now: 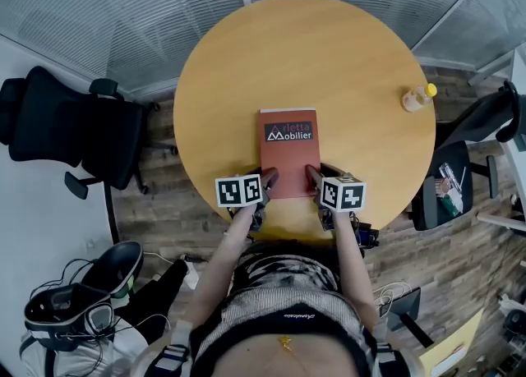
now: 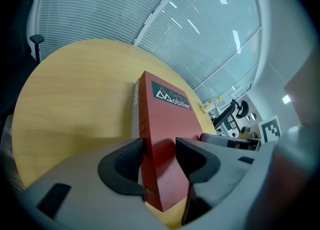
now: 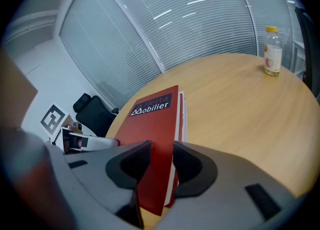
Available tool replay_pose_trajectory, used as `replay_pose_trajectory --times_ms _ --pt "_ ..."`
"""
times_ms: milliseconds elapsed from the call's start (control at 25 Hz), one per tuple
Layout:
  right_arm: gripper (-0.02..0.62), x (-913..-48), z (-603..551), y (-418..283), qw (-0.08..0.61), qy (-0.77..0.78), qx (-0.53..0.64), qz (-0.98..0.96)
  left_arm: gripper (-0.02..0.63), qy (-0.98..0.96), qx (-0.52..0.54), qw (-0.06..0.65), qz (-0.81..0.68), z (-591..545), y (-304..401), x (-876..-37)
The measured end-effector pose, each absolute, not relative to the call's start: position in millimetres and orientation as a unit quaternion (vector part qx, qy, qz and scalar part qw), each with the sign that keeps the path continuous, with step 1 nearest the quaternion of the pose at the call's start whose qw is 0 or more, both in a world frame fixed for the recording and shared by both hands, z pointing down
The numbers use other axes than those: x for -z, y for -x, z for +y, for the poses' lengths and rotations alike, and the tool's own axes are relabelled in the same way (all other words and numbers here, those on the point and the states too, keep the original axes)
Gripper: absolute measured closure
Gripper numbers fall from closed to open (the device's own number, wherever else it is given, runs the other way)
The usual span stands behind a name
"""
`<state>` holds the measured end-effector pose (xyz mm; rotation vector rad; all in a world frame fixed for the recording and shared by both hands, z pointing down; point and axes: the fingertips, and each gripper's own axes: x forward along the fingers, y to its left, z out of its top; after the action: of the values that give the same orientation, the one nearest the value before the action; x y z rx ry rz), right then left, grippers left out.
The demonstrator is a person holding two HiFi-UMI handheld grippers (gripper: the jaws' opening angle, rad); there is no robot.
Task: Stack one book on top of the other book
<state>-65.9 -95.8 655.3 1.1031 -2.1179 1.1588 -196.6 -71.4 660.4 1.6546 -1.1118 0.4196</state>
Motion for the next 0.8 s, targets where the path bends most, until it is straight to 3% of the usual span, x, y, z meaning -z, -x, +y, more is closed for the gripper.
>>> replay_pose_trajectory --times_ms 800 --pt "0.449 -657.8 -93.9 68.8 0.209 -0.409 -0.425 -0.780 0.396 -0.701 -0.170 0.523 -0.454 -74.4 201.3 -663.6"
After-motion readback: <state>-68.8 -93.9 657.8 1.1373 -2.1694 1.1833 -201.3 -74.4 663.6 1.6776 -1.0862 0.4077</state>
